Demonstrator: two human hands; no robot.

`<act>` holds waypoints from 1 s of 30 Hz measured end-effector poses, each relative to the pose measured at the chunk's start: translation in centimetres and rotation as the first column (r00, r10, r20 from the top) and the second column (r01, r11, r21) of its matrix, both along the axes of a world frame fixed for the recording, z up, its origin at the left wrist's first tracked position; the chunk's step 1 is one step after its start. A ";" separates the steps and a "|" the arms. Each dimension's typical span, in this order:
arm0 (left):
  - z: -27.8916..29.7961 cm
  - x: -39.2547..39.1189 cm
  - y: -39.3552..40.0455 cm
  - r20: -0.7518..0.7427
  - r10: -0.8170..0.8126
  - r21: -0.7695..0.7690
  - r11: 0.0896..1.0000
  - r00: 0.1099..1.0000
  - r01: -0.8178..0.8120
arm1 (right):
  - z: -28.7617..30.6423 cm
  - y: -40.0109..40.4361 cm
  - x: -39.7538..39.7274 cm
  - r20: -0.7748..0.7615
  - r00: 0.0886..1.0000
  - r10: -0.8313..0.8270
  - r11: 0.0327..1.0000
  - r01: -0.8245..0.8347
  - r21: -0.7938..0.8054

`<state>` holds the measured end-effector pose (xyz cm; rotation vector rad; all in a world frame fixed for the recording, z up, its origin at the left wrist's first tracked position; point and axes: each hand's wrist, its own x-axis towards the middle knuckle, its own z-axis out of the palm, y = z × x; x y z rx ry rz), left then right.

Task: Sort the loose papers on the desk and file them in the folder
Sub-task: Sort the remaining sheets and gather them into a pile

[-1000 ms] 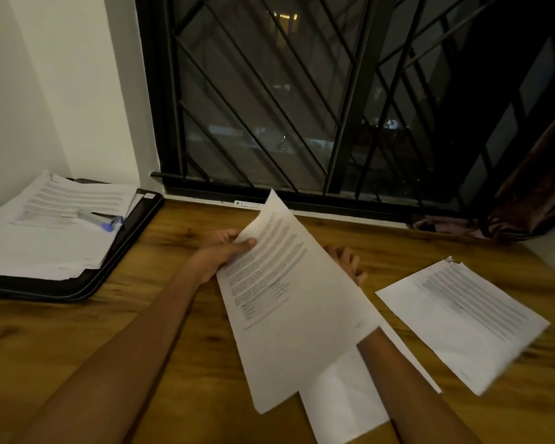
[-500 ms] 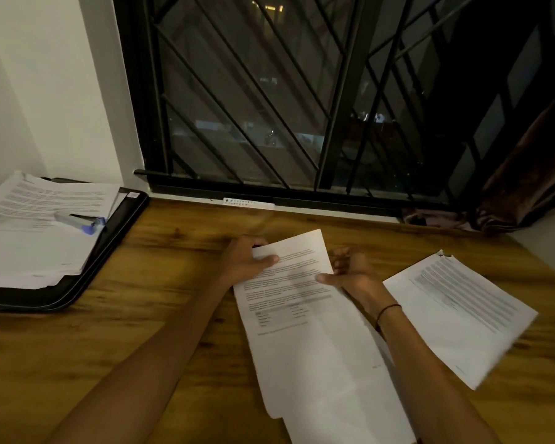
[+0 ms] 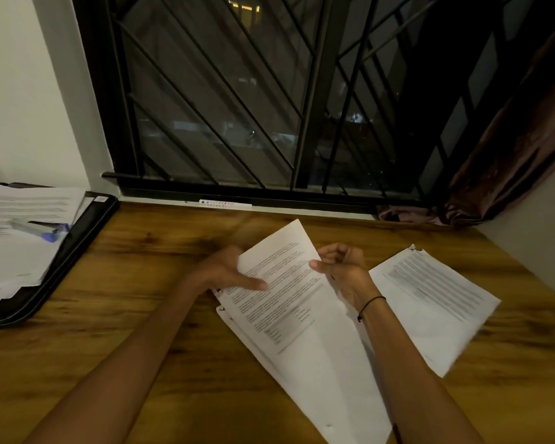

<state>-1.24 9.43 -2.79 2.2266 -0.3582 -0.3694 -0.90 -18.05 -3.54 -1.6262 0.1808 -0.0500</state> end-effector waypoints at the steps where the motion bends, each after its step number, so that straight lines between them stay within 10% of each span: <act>1: -0.1 -0.1 -0.3 -0.001 -0.015 0.025 1.000 1.000 0.015 | -0.1 -0.1 0.0 -0.012 1.000 0.018 1.000 -0.018 -0.009; 9: -1.3 0.3 -0.5 -0.009 0.184 -0.098 0.978 0.983 -0.184 | 1.4 -1.5 -0.1 0.122 0.983 -0.135 0.924 0.170 -0.342; 15: -2.1 0.7 -1.5 0.036 0.201 -0.206 0.960 0.979 -0.190 | -0.4 -5.7 -1.8 0.015 0.932 -0.363 0.276 0.122 -0.953; 23: -2.1 1.9 -0.3 0.010 0.160 -0.238 0.959 0.987 -0.153 | 0.9 -4.7 -1.3 0.199 0.966 -0.166 0.751 0.255 -0.609; 30: -1.8 1.3 -0.7 0.046 0.095 -0.181 0.980 0.994 -0.085 | 0.3 -6.3 -2.0 -0.123 0.981 -0.153 0.421 -0.048 -0.906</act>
